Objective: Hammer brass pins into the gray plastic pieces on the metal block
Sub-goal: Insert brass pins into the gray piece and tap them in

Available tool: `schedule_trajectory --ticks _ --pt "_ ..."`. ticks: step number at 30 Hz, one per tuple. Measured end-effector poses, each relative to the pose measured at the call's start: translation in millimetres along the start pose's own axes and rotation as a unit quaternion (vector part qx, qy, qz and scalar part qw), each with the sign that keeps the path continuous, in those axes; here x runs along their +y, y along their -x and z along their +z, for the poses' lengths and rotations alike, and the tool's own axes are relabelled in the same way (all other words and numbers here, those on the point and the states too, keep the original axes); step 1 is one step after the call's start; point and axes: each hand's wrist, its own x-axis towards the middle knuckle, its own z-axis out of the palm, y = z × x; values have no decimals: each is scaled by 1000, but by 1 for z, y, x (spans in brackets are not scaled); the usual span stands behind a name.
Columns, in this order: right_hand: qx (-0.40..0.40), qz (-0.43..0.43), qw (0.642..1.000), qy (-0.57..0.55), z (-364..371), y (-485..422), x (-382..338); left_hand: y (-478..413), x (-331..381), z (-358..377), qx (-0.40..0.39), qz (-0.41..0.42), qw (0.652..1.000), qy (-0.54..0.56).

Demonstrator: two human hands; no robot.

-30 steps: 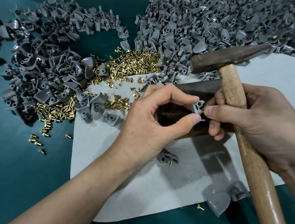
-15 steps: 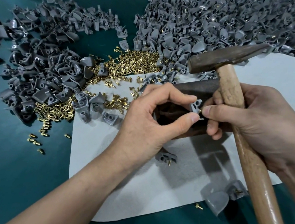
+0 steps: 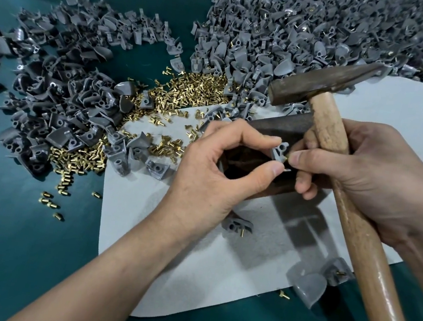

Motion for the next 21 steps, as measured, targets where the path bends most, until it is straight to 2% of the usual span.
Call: schedule_trajectory --ticks 21 --pt "-13 -9 1000 6 -1 -1 1 0 -1 -1 2 4 1000 7"
